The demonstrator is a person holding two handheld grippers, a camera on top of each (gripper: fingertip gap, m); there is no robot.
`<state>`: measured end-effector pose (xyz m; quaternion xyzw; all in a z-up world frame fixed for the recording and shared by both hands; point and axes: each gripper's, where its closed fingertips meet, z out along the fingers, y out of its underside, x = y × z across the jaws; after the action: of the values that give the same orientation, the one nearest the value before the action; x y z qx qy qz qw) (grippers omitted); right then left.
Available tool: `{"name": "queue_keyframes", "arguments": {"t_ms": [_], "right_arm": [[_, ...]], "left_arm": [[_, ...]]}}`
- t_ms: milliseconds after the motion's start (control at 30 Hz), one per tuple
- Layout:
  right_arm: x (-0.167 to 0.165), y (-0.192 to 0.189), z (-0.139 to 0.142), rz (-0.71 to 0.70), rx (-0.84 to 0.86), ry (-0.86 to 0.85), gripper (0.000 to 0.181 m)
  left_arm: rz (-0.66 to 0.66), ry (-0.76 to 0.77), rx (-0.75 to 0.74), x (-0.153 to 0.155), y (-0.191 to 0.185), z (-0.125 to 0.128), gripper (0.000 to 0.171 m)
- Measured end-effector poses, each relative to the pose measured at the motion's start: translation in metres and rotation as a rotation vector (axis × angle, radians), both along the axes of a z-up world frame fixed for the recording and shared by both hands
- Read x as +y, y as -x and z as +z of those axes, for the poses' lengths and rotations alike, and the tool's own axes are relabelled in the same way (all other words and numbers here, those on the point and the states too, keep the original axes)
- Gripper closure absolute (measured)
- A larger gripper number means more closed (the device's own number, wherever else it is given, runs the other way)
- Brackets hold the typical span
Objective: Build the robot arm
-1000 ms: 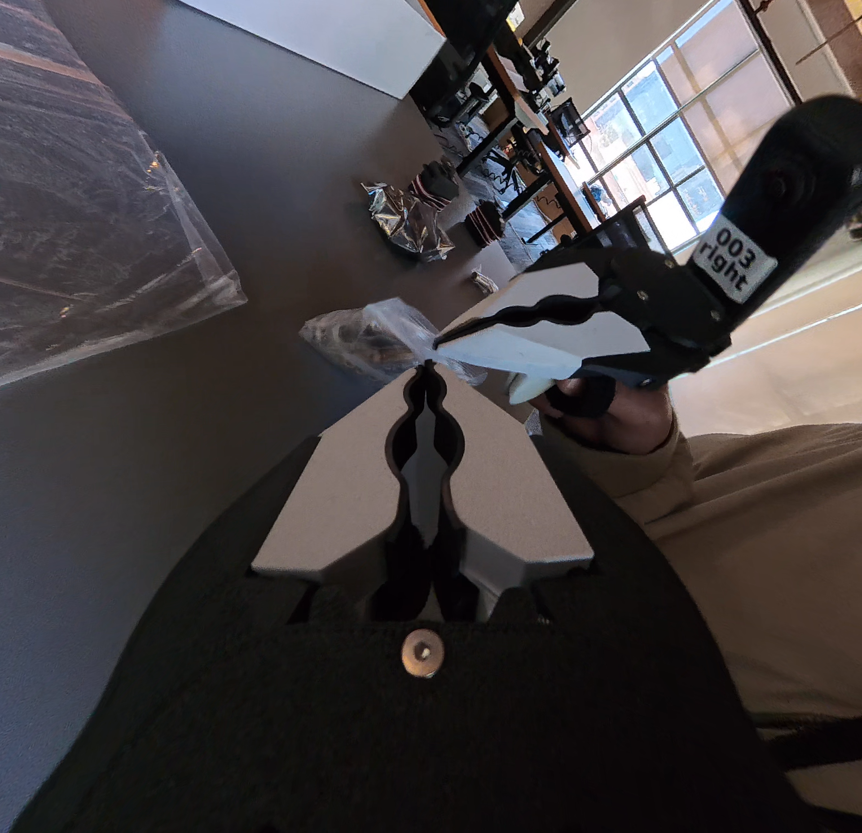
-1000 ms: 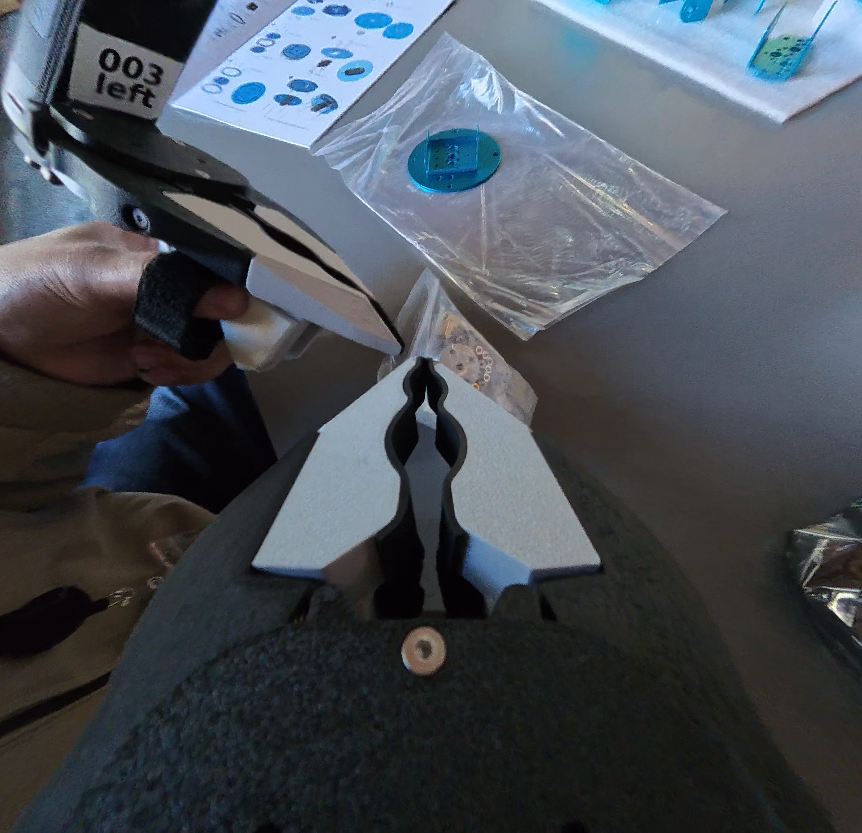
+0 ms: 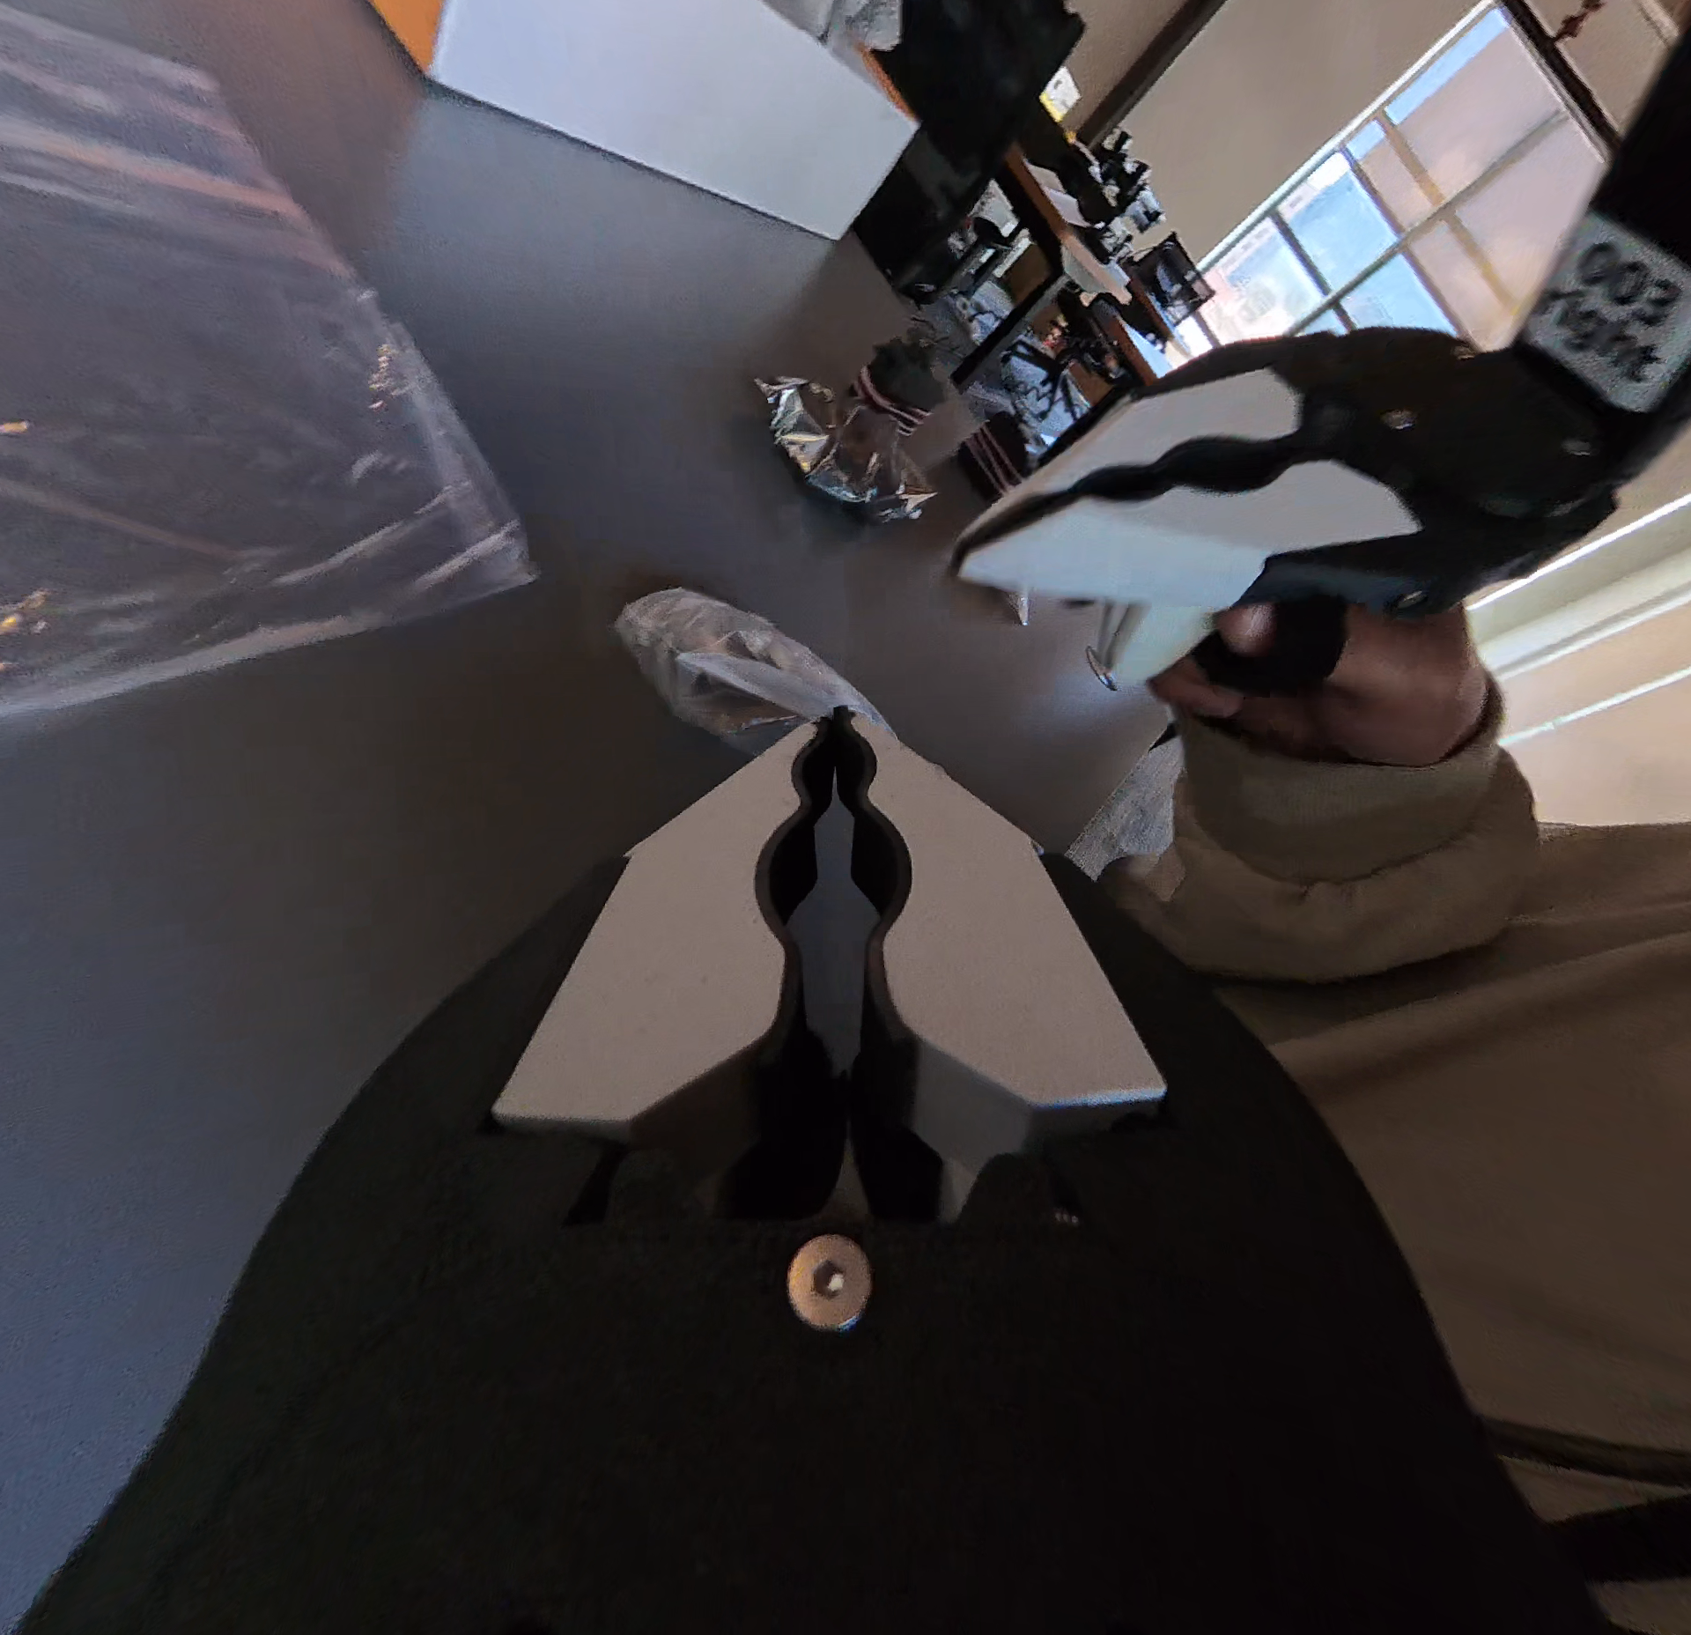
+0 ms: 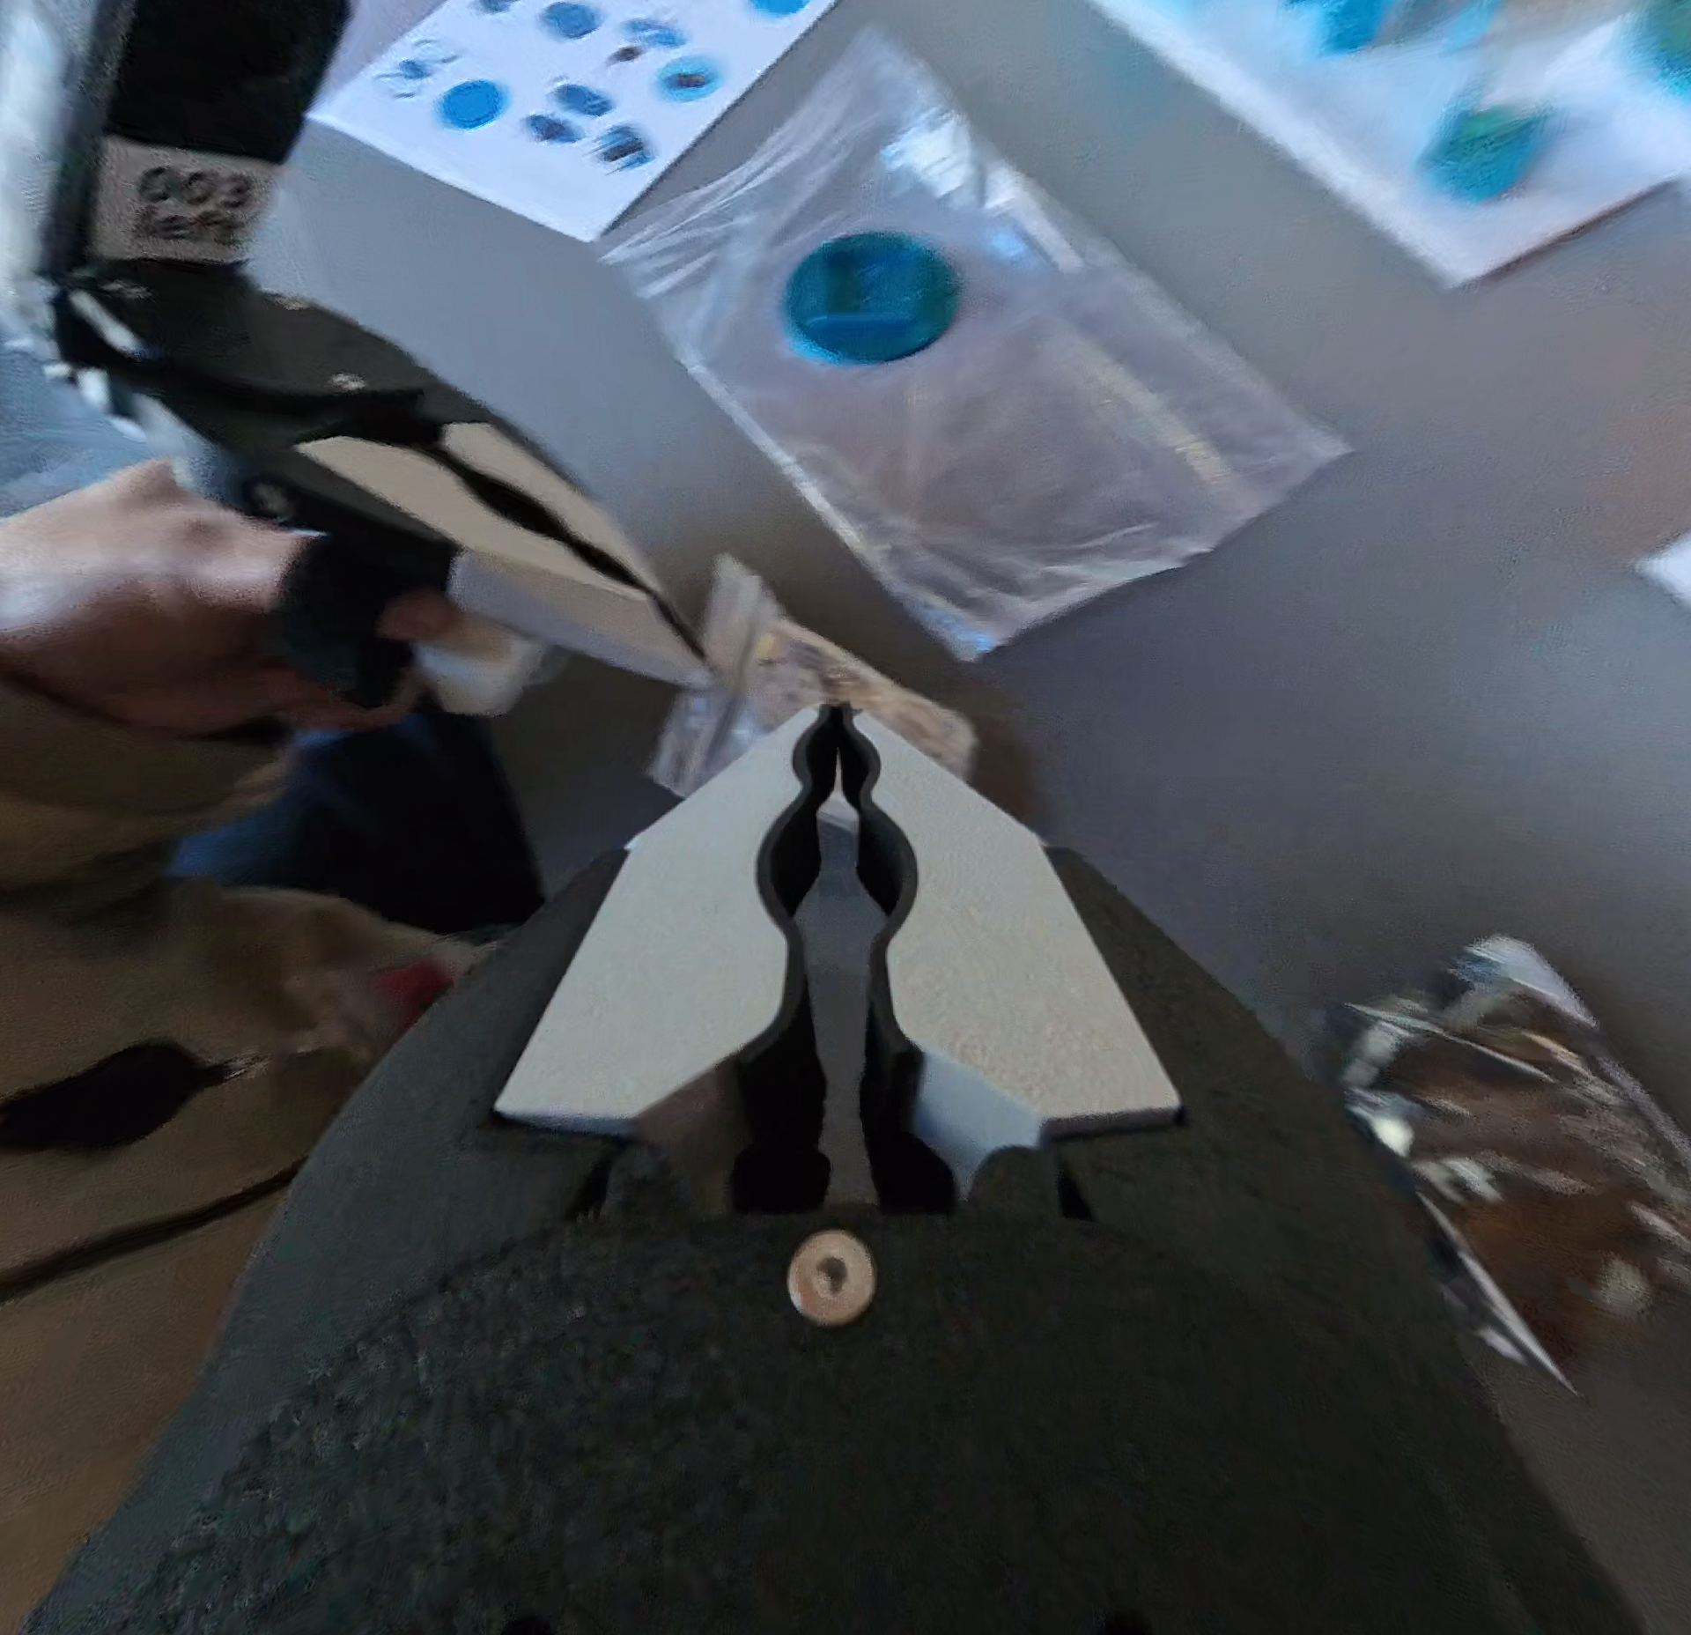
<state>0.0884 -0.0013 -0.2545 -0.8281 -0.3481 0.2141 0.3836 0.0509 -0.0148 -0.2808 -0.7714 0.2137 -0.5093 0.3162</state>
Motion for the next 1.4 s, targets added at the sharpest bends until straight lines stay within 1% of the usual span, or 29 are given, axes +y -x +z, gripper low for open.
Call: {"name": "queue_keyframes", "arguments": {"t_ms": [33,100,133,333,433,500,600,700,767,833,900,1033,1133,1300,1400], "right_arm": [[-0.005,0.009,-0.004,0.050,0.032,0.039,0.181],[-0.012,0.018,-0.009,0.110,0.081,0.099,0.168],[-0.016,0.021,-0.008,0.143,0.108,0.117,0.166],[-0.026,0.024,-0.003,0.235,0.264,0.249,0.172],[-0.022,0.018,0.001,0.236,0.357,0.305,0.172],[-0.020,0.012,0.003,0.239,0.436,0.347,0.171],[-0.017,-0.004,0.001,0.229,0.553,0.421,0.168],[-0.016,-0.022,-0.005,0.221,0.615,0.488,0.181],[-0.014,-0.030,-0.010,0.193,0.636,0.509,0.181],[-0.014,-0.033,-0.014,0.181,0.620,0.500,0.181],[-0.012,-0.035,-0.016,0.154,0.557,0.443,0.181],[-0.007,-0.034,-0.019,0.046,0.326,0.255,0.181],[-0.003,-0.034,-0.019,-0.040,0.142,0.110,0.181],[-0.002,-0.033,-0.023,-0.103,0.084,0.066,0.181],[-0.002,-0.032,-0.020,-0.113,0.065,0.039,0.181]], "left_arm": [[-0.012,-0.008,-0.007,-0.001,-0.004,0.003,0.171],[-0.034,-0.017,-0.037,-0.003,-0.009,0.010,0.171],[-0.045,-0.025,-0.051,-0.004,-0.011,0.013,0.171],[-0.124,-0.138,-0.088,-0.009,-0.021,0.027,0.171],[-0.180,-0.159,-0.137,-0.010,-0.030,0.032,0.171],[-0.210,-0.146,-0.178,-0.009,-0.037,0.034,0.171],[-0.248,-0.130,-0.183,-0.004,-0.053,0.031,0.171],[-0.280,-0.104,-0.191,-0.003,-0.068,0.028,0.171],[-0.290,-0.101,-0.188,-0.003,-0.073,0.027,0.171],[-0.291,-0.105,-0.166,-0.004,-0.075,0.024,0.171],[-0.277,-0.118,-0.121,-0.002,-0.074,0.020,0.171],[-0.202,-0.160,0.002,0.000,-0.068,0.014,0.171],[-0.133,-0.177,0.050,0.001,-0.066,0.013,0.171],[-0.076,-0.130,0.053,0.000,-0.063,0.010,0.171],[-0.055,-0.099,0.022,-0.002,-0.061,0.012,0.171]]}}
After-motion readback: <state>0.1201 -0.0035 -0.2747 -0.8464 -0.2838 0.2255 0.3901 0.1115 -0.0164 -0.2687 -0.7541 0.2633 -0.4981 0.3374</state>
